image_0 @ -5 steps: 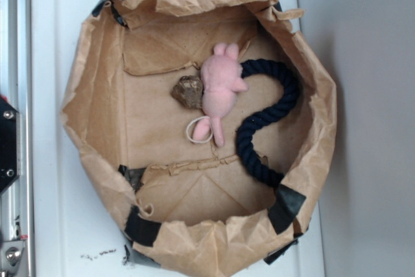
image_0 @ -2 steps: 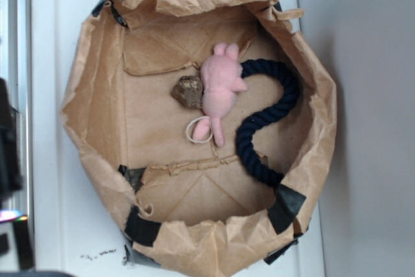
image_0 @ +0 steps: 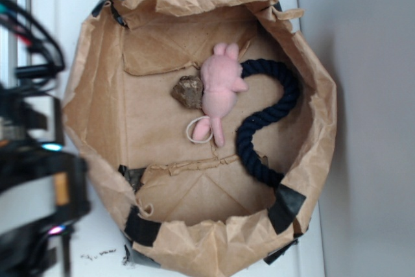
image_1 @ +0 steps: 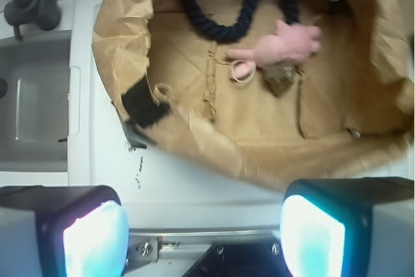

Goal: Grab the rock.

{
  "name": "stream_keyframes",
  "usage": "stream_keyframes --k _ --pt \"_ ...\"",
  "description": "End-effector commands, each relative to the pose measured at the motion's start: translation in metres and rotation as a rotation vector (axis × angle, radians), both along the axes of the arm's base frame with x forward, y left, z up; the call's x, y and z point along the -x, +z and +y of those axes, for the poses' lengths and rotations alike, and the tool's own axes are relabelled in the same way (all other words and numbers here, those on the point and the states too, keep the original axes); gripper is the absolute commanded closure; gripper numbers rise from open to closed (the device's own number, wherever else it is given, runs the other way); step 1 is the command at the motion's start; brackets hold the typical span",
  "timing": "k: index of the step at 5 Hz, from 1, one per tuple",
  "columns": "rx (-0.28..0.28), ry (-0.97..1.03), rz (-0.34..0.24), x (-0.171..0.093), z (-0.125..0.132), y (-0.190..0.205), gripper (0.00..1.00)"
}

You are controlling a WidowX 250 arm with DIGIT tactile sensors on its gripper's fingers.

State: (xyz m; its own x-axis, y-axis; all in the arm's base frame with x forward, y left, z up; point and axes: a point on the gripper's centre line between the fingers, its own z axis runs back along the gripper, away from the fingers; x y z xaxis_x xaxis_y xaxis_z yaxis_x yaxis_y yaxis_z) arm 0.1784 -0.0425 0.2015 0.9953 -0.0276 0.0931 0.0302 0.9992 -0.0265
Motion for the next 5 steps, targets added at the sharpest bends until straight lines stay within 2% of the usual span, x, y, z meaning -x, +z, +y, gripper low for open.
stream_keyframes --k 1,2,5 --pt "-0.007 -0.09 -0.09 -0.043 0.005 -0.005 0.0" --pt "-0.035 -0.087 -0.038 -0.054 0.006 -0.012 0.0" --pt "-0.035 -0.087 -0.038 -0.054 0.006 -0.012 0.0"
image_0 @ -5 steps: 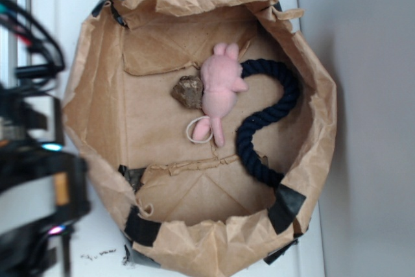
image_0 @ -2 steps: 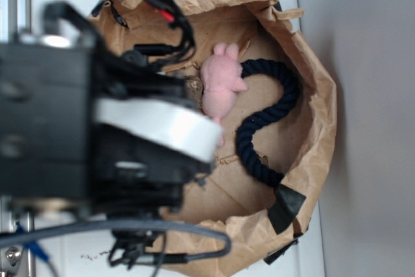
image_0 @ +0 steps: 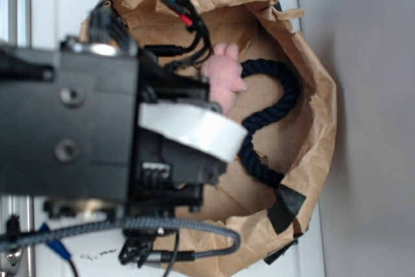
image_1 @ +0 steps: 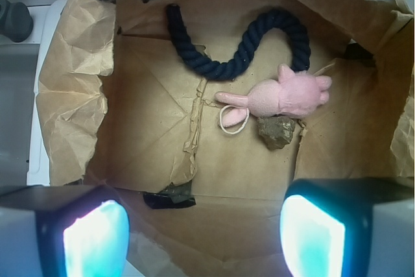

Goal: Grab the rock.

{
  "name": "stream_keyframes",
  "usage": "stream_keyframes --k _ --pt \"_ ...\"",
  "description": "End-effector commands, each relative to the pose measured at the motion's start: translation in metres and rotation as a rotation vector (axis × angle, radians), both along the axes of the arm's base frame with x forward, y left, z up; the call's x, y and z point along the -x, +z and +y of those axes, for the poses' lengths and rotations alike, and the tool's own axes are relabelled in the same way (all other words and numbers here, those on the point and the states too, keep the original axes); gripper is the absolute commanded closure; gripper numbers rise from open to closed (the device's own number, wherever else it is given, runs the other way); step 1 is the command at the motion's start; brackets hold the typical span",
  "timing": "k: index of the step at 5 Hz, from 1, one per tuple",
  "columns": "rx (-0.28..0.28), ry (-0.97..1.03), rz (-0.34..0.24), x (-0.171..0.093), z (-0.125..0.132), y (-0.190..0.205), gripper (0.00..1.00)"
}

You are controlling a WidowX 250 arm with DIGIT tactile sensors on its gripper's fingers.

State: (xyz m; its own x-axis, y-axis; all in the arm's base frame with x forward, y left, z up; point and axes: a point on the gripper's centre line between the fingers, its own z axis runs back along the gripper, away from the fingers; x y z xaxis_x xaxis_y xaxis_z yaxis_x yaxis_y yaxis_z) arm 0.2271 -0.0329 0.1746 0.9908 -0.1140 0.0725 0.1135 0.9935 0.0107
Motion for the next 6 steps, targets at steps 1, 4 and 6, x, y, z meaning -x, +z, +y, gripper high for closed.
stream_keyframes --k 1,4,6 --pt "0.006 -0.004 -0.056 -0.005 -0.003 0.015 0.0" --pt "-0.027 0.029 -0.117 -0.046 0.018 -0.056 0.0" --pt "-0.06 0.059 -0.093 -0.05 0.027 -0.092 0.0"
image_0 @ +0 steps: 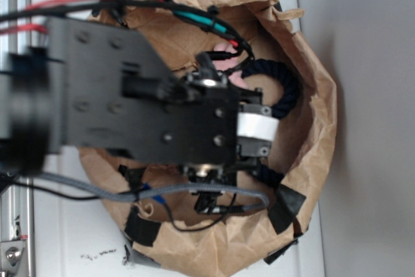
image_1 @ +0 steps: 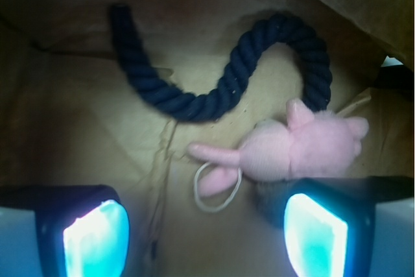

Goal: Grab the rock.

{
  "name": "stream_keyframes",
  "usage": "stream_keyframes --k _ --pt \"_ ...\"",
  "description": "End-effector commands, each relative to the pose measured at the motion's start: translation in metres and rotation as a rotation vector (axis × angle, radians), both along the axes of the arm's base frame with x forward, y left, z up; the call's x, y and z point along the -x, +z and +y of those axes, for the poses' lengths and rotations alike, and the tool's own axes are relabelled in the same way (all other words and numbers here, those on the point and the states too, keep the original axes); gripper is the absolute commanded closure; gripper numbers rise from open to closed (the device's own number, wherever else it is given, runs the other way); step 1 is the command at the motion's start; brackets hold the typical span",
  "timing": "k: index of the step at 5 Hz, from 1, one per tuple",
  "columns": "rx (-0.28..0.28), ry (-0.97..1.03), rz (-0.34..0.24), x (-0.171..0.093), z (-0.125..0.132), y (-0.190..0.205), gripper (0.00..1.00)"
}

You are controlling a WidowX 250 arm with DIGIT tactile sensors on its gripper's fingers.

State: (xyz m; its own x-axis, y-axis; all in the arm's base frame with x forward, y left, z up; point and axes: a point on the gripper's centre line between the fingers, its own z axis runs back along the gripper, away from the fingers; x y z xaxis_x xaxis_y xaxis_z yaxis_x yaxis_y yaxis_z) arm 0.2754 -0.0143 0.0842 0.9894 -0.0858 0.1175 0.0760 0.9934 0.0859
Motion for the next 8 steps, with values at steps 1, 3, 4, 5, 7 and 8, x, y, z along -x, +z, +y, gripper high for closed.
stream_keyframes --k 1,3,4,5,7,8 --pt "0.013 0.028 -0.043 -0.001 0.023 -0.007 0.0" --pt "0.012 0.053 -0.054 -0.001 0.043 -0.018 0.0" --pt "-0.007 0.081 -0.095 -0.005 0.051 -0.027 0.0" --pt "-0.021 0.052 -0.123 0.005 0.044 -0.041 0.0" --pt "-0.07 -0.018 -0.177 0.026 0.03 -0.072 0.0" --pt "-0.061 -0.029 -0.166 0.032 0.032 -0.067 0.0"
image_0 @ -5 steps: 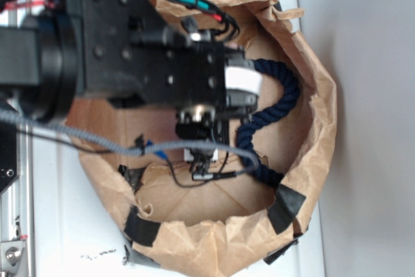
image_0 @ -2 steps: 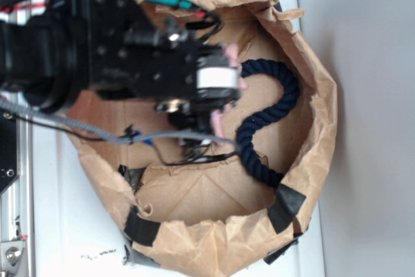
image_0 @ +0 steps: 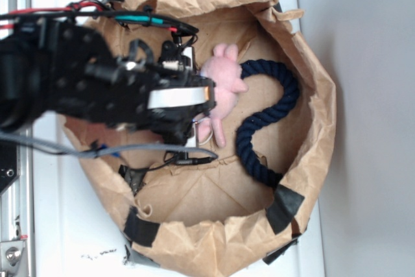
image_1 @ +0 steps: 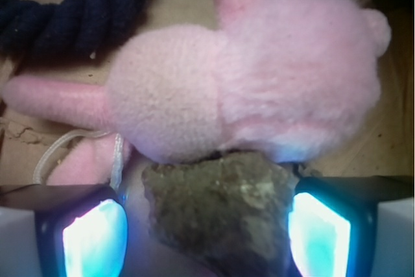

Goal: Grab the rock.

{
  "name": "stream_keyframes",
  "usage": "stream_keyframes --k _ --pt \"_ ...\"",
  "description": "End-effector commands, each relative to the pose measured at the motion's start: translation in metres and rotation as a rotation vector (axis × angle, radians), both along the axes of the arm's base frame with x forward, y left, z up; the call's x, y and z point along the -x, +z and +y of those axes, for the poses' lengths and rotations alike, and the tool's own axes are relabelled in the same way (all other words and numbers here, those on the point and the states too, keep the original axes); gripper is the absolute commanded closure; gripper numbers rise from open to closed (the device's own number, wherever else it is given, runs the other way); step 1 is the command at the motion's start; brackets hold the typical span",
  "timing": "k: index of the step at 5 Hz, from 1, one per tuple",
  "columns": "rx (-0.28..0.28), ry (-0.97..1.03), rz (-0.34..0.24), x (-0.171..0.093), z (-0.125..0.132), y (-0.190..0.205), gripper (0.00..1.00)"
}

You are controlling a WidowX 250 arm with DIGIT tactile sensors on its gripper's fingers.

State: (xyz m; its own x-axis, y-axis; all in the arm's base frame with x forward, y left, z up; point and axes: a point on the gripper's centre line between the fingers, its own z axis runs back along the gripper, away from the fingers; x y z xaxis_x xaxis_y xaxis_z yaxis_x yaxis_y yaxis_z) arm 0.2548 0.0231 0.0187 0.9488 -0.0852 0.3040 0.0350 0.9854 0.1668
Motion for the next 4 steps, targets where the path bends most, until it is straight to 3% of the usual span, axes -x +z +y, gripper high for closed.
stream_keyframes --k 1,3,4 --pt "0.026 -0.021 0.058 0.011 -0.002 0.003 1.0" --pt "0.046 -0.007 0.053 0.016 0.0 0.012 1.0" --pt "0.087 0.004 0.082 0.019 0.002 0.03 1.0"
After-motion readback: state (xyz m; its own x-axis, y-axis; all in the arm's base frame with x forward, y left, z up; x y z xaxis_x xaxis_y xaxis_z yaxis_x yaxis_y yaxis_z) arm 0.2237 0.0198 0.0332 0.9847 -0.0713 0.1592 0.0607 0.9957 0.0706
